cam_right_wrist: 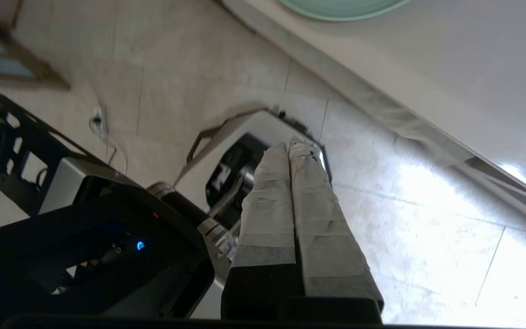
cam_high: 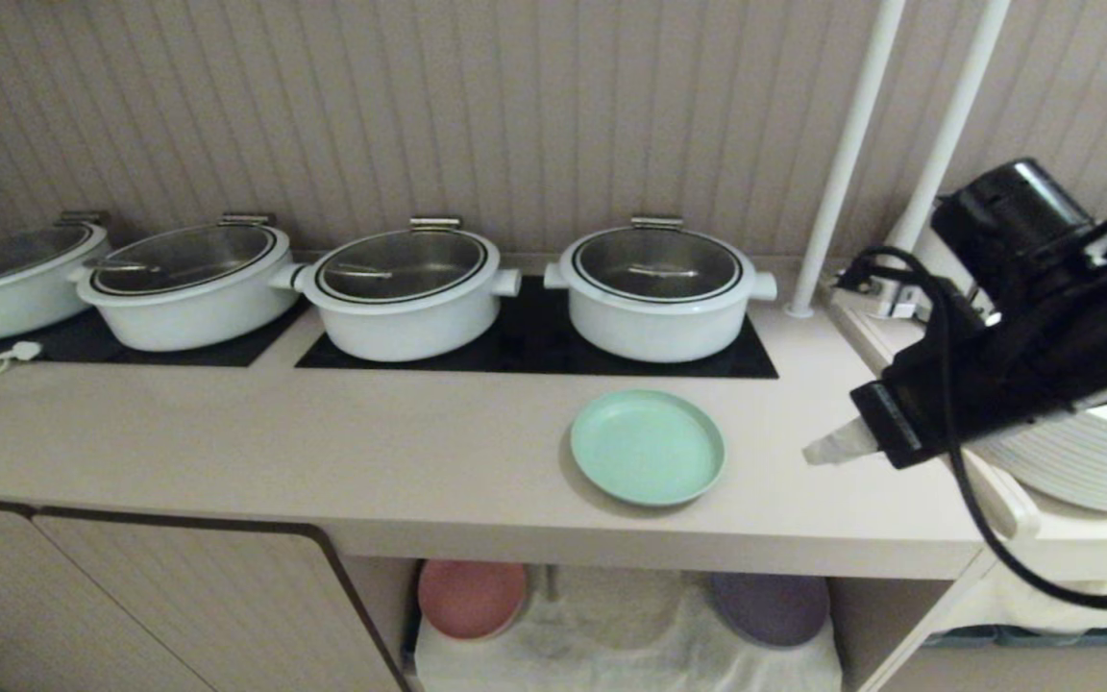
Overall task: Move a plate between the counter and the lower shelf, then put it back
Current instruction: Pick up the plate
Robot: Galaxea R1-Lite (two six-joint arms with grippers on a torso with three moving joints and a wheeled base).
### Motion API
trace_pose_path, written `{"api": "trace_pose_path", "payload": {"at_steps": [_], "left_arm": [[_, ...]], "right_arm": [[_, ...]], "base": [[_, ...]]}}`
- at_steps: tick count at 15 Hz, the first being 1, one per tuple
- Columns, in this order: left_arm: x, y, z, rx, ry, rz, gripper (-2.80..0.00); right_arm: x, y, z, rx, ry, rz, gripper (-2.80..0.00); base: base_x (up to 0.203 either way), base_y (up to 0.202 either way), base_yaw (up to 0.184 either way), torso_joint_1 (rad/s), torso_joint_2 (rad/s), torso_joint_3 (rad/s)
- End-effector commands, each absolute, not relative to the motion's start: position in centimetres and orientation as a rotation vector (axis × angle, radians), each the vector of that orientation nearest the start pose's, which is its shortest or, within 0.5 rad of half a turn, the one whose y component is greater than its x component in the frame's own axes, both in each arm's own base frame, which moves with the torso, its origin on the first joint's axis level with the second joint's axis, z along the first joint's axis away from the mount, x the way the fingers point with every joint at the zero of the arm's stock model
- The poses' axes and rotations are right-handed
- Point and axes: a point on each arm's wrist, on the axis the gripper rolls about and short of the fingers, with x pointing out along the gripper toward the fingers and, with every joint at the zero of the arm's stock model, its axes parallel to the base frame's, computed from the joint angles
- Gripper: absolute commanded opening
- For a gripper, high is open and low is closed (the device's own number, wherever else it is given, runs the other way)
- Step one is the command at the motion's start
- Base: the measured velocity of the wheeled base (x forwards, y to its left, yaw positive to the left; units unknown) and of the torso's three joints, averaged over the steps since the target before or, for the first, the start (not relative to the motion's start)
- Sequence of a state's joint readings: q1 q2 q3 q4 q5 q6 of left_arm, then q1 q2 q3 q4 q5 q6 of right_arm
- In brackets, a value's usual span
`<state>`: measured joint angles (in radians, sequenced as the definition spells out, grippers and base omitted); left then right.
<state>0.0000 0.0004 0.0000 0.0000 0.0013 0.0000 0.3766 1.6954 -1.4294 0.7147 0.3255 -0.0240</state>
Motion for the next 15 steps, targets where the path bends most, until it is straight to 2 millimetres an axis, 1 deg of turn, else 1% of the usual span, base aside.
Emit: {"api": "trace_pose_path", "payload": {"at_steps": [1,3,5,7,8,10,12,15], "left_arm": [[-2.3,0.0,7.5,0.000,0.000,0.002,-2.80],[-2.3,0.0,7.5,0.000,0.000,0.002,-2.80],[-2.3,0.0,7.5,0.000,0.000,0.002,-2.80],[-2.3,0.0,7.5,0.000,0.000,0.002,-2.80],[-2.3,0.0,7.5,0.000,0.000,0.002,-2.80],[-2.3,0.0,7.5,0.000,0.000,0.002,-2.80],[-2.3,0.0,7.5,0.000,0.000,0.002,-2.80],[-2.3,0.0,7.5,0.000,0.000,0.002,-2.80]], "right_arm": [[27.8,12.5,21.9,-0.058,1.067,0.668,-2.80],[29.3,13.8,20.6,-0.029,1.120,0.637,-2.80],[30.8,15.7,19.1,0.014,1.177,0.480,-2.80],[31.8,17.2,17.4,-0.046,1.215,0.297,-2.80],[32.1,17.6,17.1,-0.075,1.215,0.253,-2.80],[32.7,17.9,16.9,-0.095,1.210,0.256,-2.80],[33.7,18.2,16.4,-0.102,1.216,0.240,-2.80],[35.7,18.5,16.1,-0.082,1.199,0.224,-2.80]], "base": [[0.000,0.000,0.000,0.000,0.00,0.000],[0.000,0.000,0.000,0.000,0.00,0.000],[0.000,0.000,0.000,0.000,0.00,0.000],[0.000,0.000,0.000,0.000,0.00,0.000],[0.000,0.000,0.000,0.000,0.00,0.000],[0.000,0.000,0.000,0.000,0.00,0.000],[0.000,0.000,0.000,0.000,0.00,0.000],[0.000,0.000,0.000,0.000,0.00,0.000]]}}
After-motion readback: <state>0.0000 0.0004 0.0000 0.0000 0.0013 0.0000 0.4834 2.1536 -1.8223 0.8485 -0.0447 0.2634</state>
